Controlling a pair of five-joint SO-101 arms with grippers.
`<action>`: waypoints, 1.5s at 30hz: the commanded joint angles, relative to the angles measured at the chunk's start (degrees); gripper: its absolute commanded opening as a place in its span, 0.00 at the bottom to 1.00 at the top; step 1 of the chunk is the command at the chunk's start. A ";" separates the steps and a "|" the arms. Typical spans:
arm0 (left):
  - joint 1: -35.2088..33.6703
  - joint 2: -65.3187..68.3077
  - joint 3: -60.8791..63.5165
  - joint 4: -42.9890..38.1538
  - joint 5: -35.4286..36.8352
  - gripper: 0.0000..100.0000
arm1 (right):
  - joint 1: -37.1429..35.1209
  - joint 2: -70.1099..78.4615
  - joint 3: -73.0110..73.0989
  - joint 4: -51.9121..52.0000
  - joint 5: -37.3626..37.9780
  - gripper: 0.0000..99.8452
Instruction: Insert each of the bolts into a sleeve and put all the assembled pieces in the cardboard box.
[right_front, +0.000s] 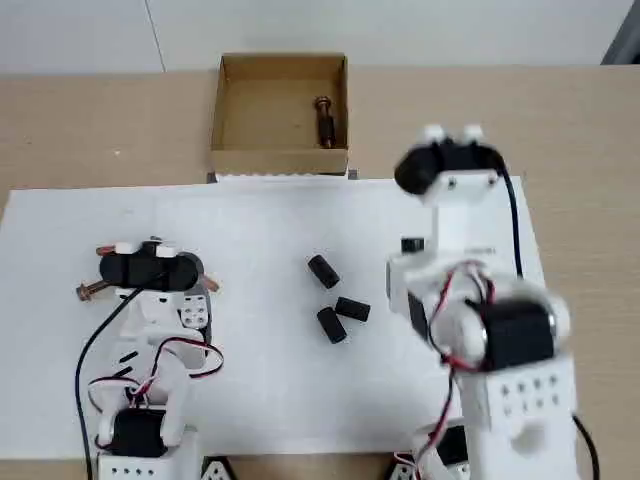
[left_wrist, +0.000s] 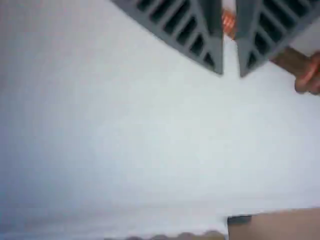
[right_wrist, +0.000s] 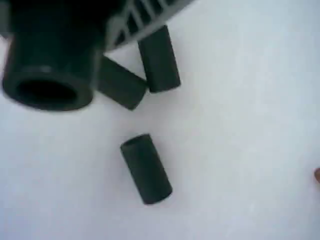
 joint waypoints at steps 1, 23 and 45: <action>-0.26 -0.26 -7.08 3.25 0.00 0.01 | 2.15 -10.42 9.76 -4.53 -0.44 0.00; -0.35 40.26 -52.88 23.21 9.41 0.01 | 12.00 -36.70 40.09 -15.69 5.89 0.00; -5.98 84.40 -73.80 30.95 42.46 0.01 | 12.00 -37.05 40.18 -15.25 5.98 0.00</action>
